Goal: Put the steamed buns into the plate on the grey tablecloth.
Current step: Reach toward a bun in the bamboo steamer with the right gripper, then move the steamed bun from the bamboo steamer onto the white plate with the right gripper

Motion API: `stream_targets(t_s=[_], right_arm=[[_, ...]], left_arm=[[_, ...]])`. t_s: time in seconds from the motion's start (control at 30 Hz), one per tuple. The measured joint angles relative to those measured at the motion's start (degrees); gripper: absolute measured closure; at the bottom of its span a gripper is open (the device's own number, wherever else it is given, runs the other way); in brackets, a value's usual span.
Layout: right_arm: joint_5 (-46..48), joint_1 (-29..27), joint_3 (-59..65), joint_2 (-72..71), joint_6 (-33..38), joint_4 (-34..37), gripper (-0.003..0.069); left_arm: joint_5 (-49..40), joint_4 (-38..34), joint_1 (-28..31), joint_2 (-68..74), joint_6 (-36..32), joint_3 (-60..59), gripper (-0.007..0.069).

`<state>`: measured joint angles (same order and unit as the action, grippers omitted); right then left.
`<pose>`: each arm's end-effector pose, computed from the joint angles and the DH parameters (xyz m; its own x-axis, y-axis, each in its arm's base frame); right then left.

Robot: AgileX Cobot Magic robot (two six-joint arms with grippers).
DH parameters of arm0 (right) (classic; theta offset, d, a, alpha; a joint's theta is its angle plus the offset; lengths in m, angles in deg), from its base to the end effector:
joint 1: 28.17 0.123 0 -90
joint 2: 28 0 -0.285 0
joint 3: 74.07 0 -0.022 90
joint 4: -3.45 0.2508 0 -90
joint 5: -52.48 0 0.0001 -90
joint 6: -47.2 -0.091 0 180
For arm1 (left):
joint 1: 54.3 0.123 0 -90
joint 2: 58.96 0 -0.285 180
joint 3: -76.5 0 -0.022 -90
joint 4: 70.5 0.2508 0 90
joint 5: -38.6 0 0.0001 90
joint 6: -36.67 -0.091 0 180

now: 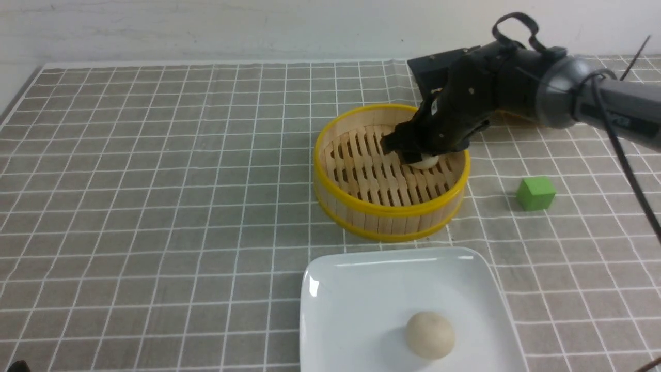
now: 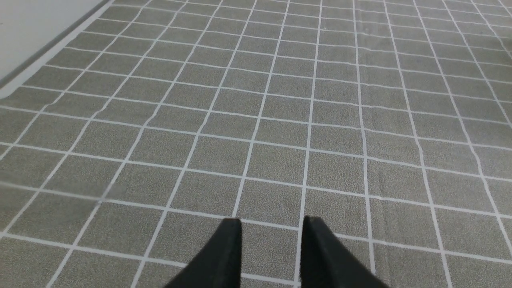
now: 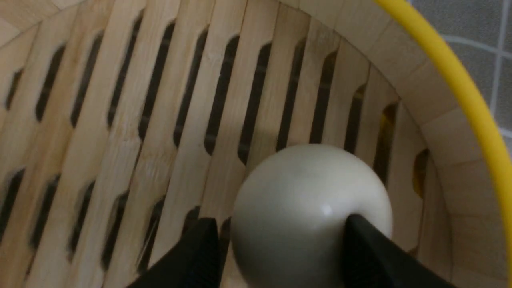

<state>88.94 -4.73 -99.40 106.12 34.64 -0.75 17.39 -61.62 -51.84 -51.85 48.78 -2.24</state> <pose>0.4555 0.1932 0.1930 -0.8033 -0.1746 -0.5694 -0.2497 0.9667 0.0558 0.0524 0.0074 0.1720 -0.2822 -0.0788 -0.9561 -0.1153 0.9922 -0.0477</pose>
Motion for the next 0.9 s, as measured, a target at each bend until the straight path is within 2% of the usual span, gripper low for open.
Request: stream_targets(t_s=[0.1, 0.2, 0.27, 0.47, 0.6, 0.73, 0.9], right_arm=[[0.8, -0.18, -1.62, 0.74, 0.3, -0.39, 0.037], [4.6, -0.18, -3.03, -0.84, 2.56, -0.39, 0.057], [8.29, -0.18, -4.05, -3.07, 4.17, 0.22, 0.0629], [20.43, -0.07, -5.54, -15.52, 7.74, 3.34, 0.0628], [32.39, 0.26, -6.07, -25.01, 12.05, 10.21, 0.0627], [34.43, 1.49, -1.02, -28.7, 16.6, 20.19, 0.0626], [34.04, 6.16, 12.43, -28.53, 20.8, 25.99, 0.0626]], left_arm=[[0.0, 0.0, 0.0, 0.0, 0.0, 0.0, 0.0384], [0.0, 0.0, 0.0, 0.0, 0.0, 0.0, 0.0384], [0.0, 0.0, 0.0, 0.0, 0.0, 0.0, 0.0384], [0.0, 0.0, 0.0, 0.0, 0.0, 0.0, 0.0384], [0.0, 0.0, 0.0, 0.0, 0.0, 0.0, 0.0384], [0.0, 0.0, 0.0, 0.0, 0.0, 0.0, 0.0384], [0.0, 0.0, 0.0, 0.0, 0.0, 0.0, 0.0384]])
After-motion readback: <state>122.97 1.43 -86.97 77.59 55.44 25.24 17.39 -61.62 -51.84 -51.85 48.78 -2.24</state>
